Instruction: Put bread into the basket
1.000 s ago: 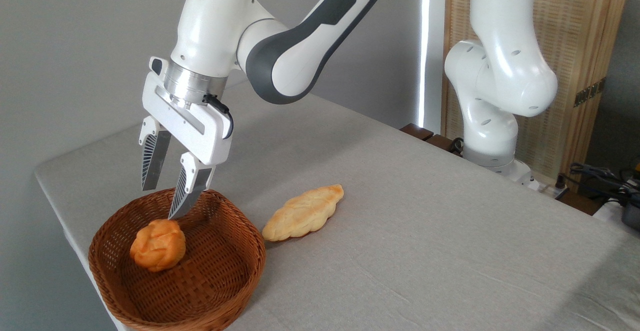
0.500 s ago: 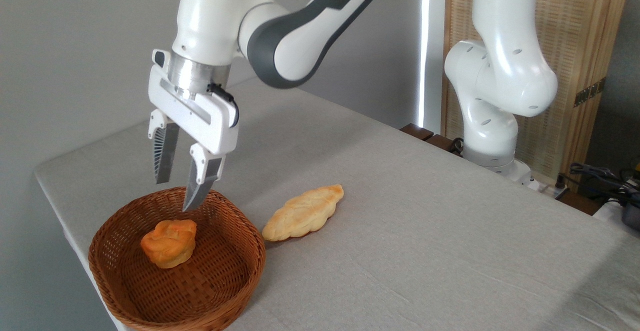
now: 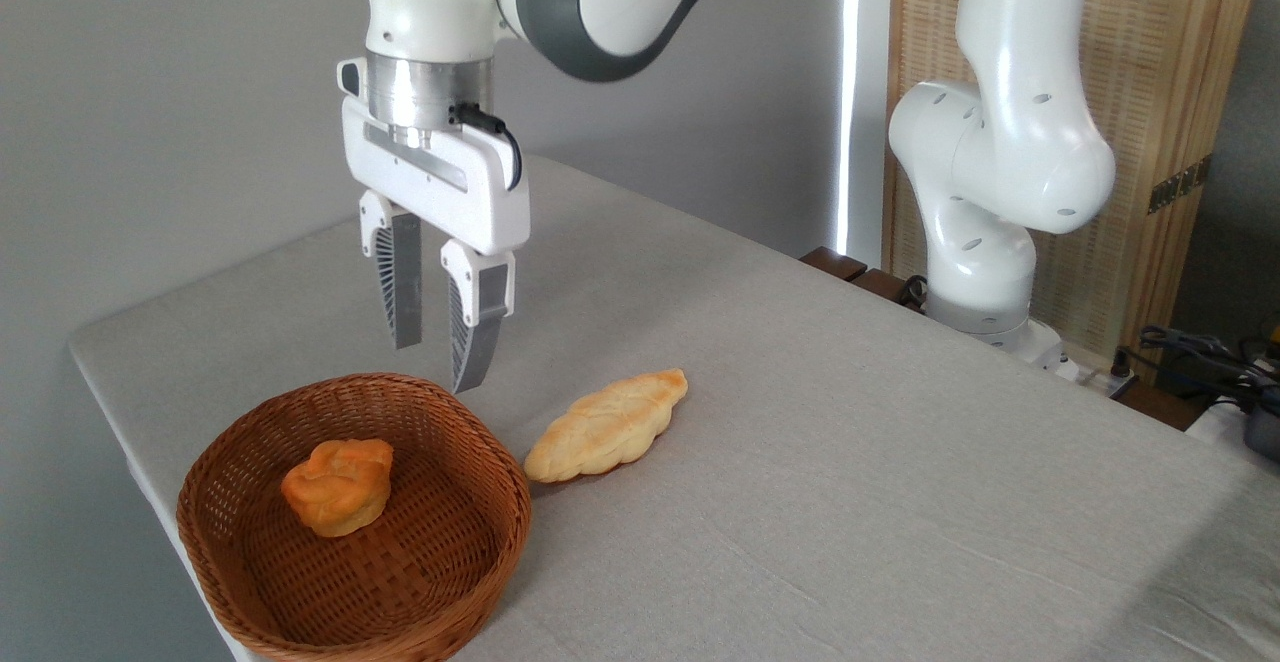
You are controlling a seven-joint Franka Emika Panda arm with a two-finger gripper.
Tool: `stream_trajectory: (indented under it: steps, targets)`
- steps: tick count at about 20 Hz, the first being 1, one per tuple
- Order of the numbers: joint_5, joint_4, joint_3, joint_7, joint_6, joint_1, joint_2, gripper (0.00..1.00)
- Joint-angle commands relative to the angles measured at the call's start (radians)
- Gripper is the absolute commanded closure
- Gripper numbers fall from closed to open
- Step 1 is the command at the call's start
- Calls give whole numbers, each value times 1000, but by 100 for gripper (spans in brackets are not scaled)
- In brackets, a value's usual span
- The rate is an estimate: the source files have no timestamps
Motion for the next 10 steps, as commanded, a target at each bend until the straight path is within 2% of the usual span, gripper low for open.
stream_trajectory:
  steps: [1, 4, 10]
  targets:
    - [-20, 81, 40, 85, -174, -4, 3, 0]
    - [-33, 124, 72, 165, -309, -3, 3, 0]
    - [-129, 173, 152, 177, -346, -3, 3, 0]
